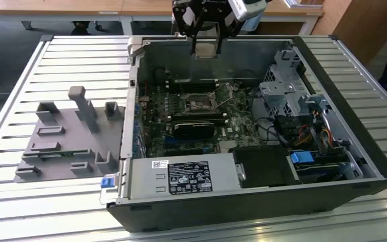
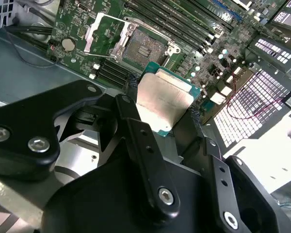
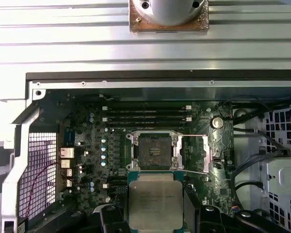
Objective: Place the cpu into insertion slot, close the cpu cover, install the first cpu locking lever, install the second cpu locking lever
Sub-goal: 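Place the cpu into insertion slot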
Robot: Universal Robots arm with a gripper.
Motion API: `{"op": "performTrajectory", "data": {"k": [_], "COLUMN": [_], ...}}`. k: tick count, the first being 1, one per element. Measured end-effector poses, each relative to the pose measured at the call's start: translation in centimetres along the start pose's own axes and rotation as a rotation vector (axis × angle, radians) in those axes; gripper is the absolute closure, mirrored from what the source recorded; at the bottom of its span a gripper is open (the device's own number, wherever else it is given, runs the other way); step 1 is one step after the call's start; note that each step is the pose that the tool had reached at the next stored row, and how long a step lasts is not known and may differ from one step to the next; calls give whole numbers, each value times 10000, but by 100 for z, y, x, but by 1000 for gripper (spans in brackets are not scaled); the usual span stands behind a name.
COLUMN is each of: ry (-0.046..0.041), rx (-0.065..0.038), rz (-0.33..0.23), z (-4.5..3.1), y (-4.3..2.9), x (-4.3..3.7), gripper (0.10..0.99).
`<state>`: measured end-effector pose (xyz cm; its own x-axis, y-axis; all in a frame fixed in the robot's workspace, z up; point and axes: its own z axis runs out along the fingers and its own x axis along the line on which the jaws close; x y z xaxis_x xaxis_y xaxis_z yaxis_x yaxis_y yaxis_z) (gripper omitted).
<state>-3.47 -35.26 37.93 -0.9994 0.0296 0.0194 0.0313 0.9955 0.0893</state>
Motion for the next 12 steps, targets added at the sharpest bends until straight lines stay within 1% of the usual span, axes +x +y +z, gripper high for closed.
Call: {"op": "performTrajectory", "data": {"k": [12], "ry": [-18], "rx": [-4], "rz": [190], "z": [1], "y": [0], "x": [0], "gripper": [545]}}
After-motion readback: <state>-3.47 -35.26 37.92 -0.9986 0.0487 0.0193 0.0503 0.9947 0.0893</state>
